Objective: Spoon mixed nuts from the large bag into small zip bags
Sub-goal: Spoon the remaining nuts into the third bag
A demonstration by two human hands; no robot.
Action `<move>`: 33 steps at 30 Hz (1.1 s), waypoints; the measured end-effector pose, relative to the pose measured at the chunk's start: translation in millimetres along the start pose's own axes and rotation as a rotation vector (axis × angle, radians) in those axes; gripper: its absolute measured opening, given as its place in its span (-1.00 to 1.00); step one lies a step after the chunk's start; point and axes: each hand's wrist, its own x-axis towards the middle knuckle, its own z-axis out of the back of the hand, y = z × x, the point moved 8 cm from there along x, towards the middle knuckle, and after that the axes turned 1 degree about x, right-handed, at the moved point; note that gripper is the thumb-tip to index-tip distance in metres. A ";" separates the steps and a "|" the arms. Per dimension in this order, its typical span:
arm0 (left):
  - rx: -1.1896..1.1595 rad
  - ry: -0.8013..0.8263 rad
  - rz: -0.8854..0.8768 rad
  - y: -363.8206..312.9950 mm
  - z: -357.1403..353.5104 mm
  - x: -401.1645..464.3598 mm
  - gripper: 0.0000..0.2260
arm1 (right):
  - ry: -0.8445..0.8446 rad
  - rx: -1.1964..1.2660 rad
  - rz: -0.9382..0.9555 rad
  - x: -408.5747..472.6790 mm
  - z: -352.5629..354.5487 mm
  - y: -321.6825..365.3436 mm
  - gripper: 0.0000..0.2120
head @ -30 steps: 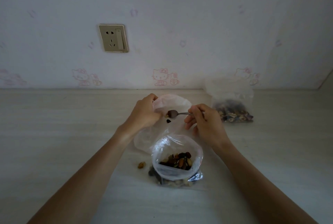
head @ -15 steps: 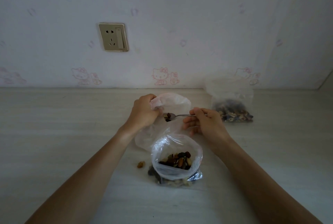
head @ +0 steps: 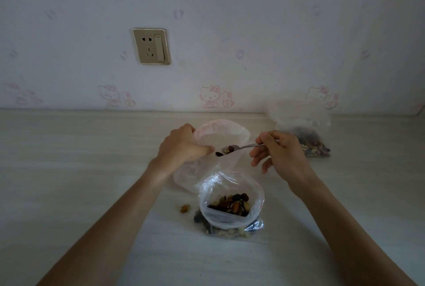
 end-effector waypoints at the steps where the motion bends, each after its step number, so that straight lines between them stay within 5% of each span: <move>1: -0.001 0.028 0.018 2.4 -2.1 -1.0 -0.42 | 0.006 -0.025 0.013 0.4 -0.5 0.7 -0.74; 7: -0.118 0.012 0.010 3.3 -10.2 -9.5 -0.48 | 0.069 -0.130 0.064 0.8 -1.9 4.5 -0.74; 14: -0.190 -0.054 -0.069 -11.9 -9.2 -12.2 -0.66 | 0.093 0.019 -0.058 -2.6 -4.6 -4.1 -0.74; 23: -0.360 0.124 -0.079 -12.8 -12.3 -7.6 -0.79 | 0.020 0.260 -0.218 -5.6 -11.0 -24.6 -0.75; 33: -0.426 0.168 -0.048 3.2 -1.6 -3.6 -0.71 | 0.082 0.297 -0.178 -0.4 -3.1 -20.8 -0.75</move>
